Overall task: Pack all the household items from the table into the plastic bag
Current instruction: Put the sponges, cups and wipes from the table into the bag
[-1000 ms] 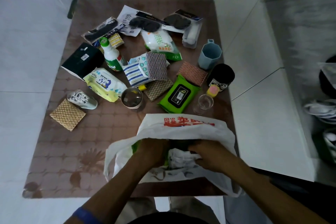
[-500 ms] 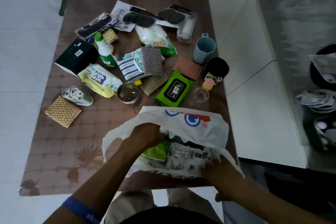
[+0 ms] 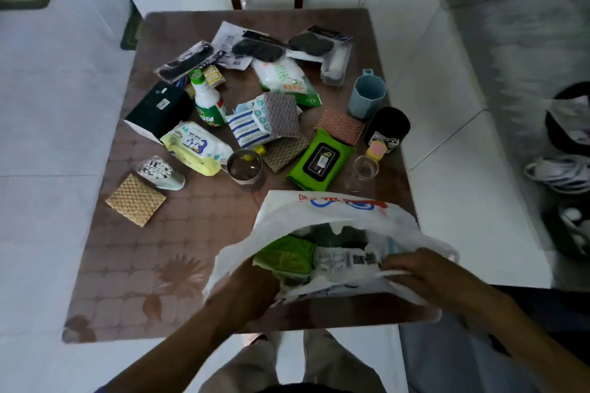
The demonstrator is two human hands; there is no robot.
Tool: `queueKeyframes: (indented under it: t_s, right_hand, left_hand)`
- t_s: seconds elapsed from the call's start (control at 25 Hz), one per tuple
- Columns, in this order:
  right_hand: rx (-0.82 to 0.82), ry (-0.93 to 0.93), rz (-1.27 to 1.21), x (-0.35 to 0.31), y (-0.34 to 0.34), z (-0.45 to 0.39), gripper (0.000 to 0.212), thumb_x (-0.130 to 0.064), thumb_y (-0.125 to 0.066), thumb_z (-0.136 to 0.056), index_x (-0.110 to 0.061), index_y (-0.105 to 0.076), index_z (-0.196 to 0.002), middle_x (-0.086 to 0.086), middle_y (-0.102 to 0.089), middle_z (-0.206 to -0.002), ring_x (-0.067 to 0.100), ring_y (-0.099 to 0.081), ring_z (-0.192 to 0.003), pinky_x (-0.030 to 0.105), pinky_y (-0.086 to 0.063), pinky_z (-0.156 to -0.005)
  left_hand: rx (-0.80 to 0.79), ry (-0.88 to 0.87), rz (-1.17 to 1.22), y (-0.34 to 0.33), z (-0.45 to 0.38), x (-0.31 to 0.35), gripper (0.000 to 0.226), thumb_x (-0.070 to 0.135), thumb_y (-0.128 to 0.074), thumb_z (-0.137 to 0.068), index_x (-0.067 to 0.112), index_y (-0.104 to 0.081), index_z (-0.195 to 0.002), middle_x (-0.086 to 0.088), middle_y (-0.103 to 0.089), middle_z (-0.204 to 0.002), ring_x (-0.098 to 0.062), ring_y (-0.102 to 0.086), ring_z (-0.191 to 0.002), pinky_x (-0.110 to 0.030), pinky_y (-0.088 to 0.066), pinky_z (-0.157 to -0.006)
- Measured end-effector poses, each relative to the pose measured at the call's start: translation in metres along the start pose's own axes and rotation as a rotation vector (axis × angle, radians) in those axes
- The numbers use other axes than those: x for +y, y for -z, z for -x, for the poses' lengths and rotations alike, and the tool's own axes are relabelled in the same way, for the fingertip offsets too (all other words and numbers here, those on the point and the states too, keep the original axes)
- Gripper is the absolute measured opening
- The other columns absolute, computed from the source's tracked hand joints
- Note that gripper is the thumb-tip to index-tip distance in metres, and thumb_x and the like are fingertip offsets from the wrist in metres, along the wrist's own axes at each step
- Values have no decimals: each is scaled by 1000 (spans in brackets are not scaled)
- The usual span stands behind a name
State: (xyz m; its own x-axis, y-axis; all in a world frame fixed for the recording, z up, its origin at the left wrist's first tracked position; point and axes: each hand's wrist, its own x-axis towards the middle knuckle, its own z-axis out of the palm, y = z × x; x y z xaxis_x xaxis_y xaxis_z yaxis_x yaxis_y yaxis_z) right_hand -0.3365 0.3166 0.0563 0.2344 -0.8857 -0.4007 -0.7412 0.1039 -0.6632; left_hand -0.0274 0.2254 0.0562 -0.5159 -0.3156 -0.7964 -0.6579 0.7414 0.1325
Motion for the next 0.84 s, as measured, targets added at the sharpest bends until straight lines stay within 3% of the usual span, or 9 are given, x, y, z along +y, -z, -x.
queueKeyframes:
  t_s: [0.12, 0.24, 0.32, 0.4, 0.48, 0.56, 0.64, 0.76, 0.84]
  right_hand:
    - [16, 87, -24, -32, 36, 6, 32, -63, -51, -89, -41, -73, -90, -31, -69, -87, -10, -65, -80, 6, -47, -68]
    - [85, -160, -179, -44, 40, -3, 54, -75, -44, -83, -33, -72, -66, -9, -68, -67, 6, -61, -64, 23, -45, -64]
    - [156, -415, -134, -43, 26, -8, 68, -71, -35, -89, -19, -74, -67, 2, -72, -73, 16, -65, -72, 31, -47, -73]
    - [156, -488, 279, -41, 13, -5, 54, -63, -45, -92, -18, -75, -87, 5, -74, -91, 15, -65, -77, 27, -48, -67]
    - [182, -445, 594, -43, 7, 3, 45, -60, -59, -85, -31, -65, -119, -2, -67, -118, 14, -64, -92, 24, -46, -68]
    - [144, -449, 754, -43, 2, 8, 76, -60, -63, -79, -37, -34, -146, -3, -48, -138, 18, -60, -106, 28, -47, -75]
    - [218, -484, 784, -40, -6, 9, 92, -52, -68, -76, -35, -17, -151, 6, -35, -140, 24, -59, -100, 30, -46, -67]
    - [507, -533, 552, -41, -15, 3, 86, -39, -76, -75, -26, -25, -143, 10, -46, -130, 30, -64, -83, 29, -42, -59]
    - [437, -639, 314, -44, -17, -11, 71, -37, -73, -80, -21, -38, -140, 11, -61, -118, 32, -66, -89, 31, -46, -65]
  left_hand:
    - [79, 19, -8, 35, 34, -29, 23, 27, -64, -86, 12, -68, -104, -9, -68, -110, -28, -65, -106, -35, -50, -92]
    - [465, -32, 146, 58, 53, -40, 45, 64, -53, -83, 23, -70, -88, 3, -71, -90, -17, -64, -80, -30, -47, -79]
    - [791, -80, 158, 60, 51, -36, 48, 68, -50, -82, 25, -70, -89, 1, -69, -96, -19, -62, -88, -34, -45, -81]
    - [994, -71, -26, 51, 40, -28, 38, 55, -68, -75, 25, -69, -98, -11, -63, -121, -32, -57, -113, -46, -45, -93]
    - [842, 33, -193, 36, 27, -30, 48, 54, -71, -71, 32, -64, -113, -17, -38, -150, -42, -32, -137, -63, -24, -108]
    - [608, 138, -165, 16, 9, -45, 54, 57, -64, -78, 39, -52, -127, -12, -22, -157, -38, -21, -143, -61, -16, -112]
    - [537, 166, 169, 3, 1, -60, 53, 62, -61, -81, 39, -50, -127, -3, -45, -145, -26, -47, -127, -44, -37, -104]
    - [600, 249, 702, -3, 1, -66, 68, 66, -70, -71, 33, -52, -128, 7, -62, -115, -20, -60, -103, -37, -50, -89]
    - [629, 300, 860, 3, -1, -62, 45, 45, -66, -86, 19, -62, -122, -5, -66, -116, -25, -61, -100, -34, -49, -85]
